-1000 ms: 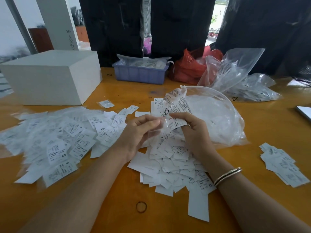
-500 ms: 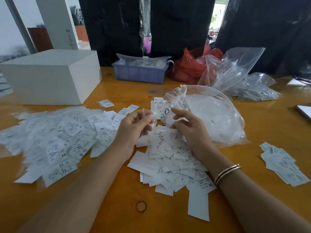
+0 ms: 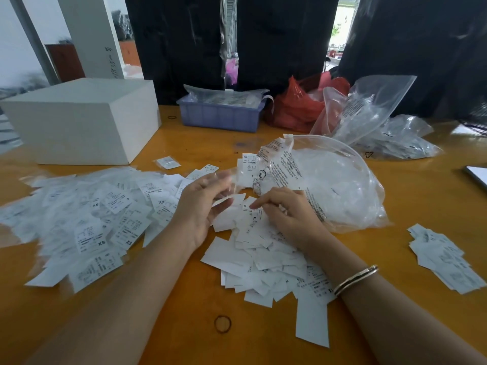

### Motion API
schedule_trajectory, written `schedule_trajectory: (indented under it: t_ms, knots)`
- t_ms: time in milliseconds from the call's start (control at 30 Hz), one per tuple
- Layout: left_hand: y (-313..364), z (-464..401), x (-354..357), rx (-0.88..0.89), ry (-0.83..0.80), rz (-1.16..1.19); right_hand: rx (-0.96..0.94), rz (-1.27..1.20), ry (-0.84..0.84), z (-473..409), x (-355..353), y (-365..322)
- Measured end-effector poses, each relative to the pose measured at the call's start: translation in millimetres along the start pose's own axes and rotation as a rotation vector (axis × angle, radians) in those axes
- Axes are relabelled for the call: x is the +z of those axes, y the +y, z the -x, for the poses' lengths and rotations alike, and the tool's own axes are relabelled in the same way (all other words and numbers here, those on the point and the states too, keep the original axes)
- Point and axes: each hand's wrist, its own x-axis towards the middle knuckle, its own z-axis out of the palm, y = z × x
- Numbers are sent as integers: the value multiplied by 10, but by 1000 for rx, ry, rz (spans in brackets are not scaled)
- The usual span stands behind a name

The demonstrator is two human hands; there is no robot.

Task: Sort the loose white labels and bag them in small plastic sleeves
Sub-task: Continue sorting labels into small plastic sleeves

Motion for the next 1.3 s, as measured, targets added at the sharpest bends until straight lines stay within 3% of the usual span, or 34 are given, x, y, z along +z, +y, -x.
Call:
schedule_trajectory:
  t_ms: [167, 367, 633, 933, 1133, 1300]
  knots:
    - [1, -3, -9, -40, -33, 47, -103, 184, -90, -27, 22, 19]
    - [0, 16, -22, -22, -108, 58, -90, 185, -65, -27, 67, 39]
    - [-14, 23, -3, 16, -137, 23, 6, -38, -198, -3, -22, -27]
    - [-25, 26, -5, -38, -115, 82, 33, -254, 53, -42, -11, 38]
    - [-31, 19, 0, 13, -128, 33, 173, -756, 442, -71, -64, 68]
    - [-63, 25, 4, 71, -136, -83, 221, -848, 428, -62, -58, 50]
